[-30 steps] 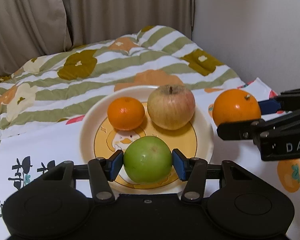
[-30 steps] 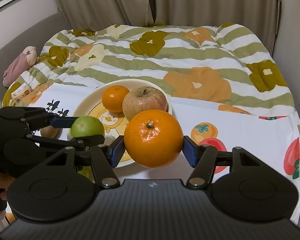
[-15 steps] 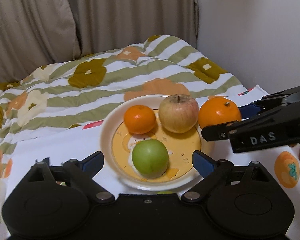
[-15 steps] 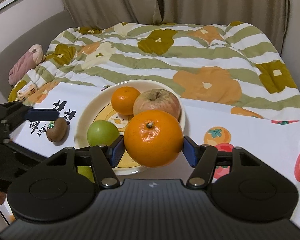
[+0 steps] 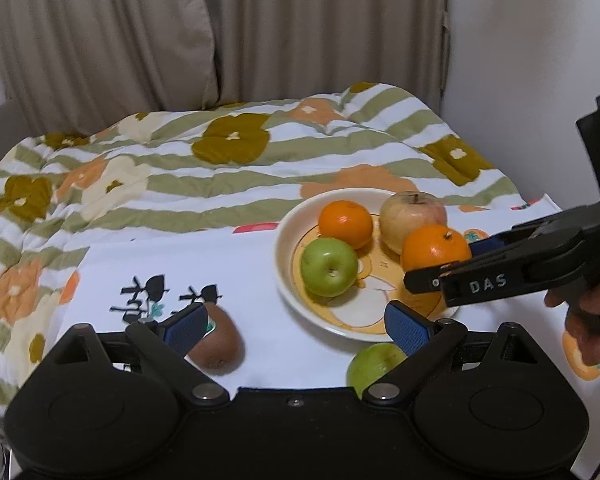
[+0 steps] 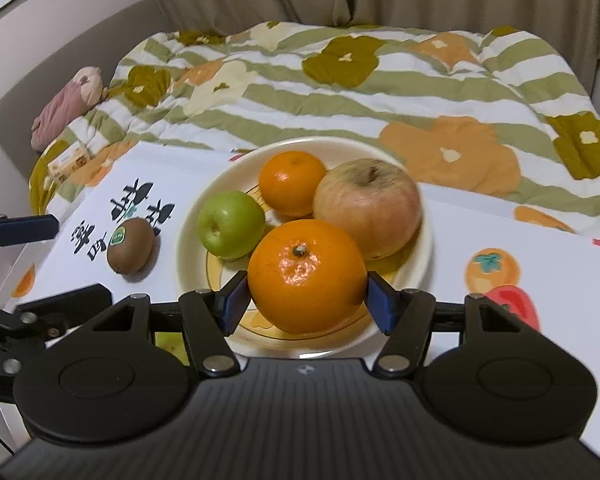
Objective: Organize fruits
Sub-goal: 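Lower the large orange into the bowl and open the right tool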
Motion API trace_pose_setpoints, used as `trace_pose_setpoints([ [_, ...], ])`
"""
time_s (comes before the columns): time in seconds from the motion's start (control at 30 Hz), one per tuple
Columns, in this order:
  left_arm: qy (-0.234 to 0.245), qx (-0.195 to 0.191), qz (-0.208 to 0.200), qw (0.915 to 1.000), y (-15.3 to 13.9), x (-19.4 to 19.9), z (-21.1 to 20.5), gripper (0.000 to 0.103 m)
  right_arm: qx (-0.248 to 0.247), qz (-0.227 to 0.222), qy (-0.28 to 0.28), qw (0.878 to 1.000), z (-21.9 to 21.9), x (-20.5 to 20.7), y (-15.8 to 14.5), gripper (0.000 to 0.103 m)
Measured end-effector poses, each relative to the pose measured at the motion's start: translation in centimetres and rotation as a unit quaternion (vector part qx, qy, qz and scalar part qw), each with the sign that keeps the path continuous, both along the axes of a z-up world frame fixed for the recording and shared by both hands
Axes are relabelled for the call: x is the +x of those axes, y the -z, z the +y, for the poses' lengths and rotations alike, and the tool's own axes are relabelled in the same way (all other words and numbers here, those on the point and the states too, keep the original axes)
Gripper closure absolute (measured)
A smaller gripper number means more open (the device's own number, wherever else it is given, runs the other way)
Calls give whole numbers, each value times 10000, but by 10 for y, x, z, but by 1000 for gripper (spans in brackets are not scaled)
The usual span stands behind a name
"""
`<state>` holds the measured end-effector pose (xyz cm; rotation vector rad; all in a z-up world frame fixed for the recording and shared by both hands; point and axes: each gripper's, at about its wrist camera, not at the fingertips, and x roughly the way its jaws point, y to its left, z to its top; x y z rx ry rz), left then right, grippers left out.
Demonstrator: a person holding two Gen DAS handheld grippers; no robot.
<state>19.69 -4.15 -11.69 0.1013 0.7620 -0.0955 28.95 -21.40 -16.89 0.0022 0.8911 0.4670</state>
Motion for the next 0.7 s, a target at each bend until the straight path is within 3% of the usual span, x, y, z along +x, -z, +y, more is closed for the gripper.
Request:
trace_pose_setpoints([
  [0.23,-178,-35,46,9998,1,-10,13,6,-106,81,-37,9999,11,-1,8,24],
  [0.3,-220,-52,55,9997,1,-12,17,6,-35,-84,-55,9999,11,-5,4,21],
  [0.33,-246,-57,58,9997,1,-12,17,6,-5,-133,-105,9999,11,-6,1,7],
  [0.37,-272,-68,58,9996,0,-12,18,6,-32,-175,-111,9998,12,-7,-2,0],
  [0.7,-531,-282,-62,9982,-9,-33,31,6,-84,-393,408,9984,1,-34,-25,0],
])
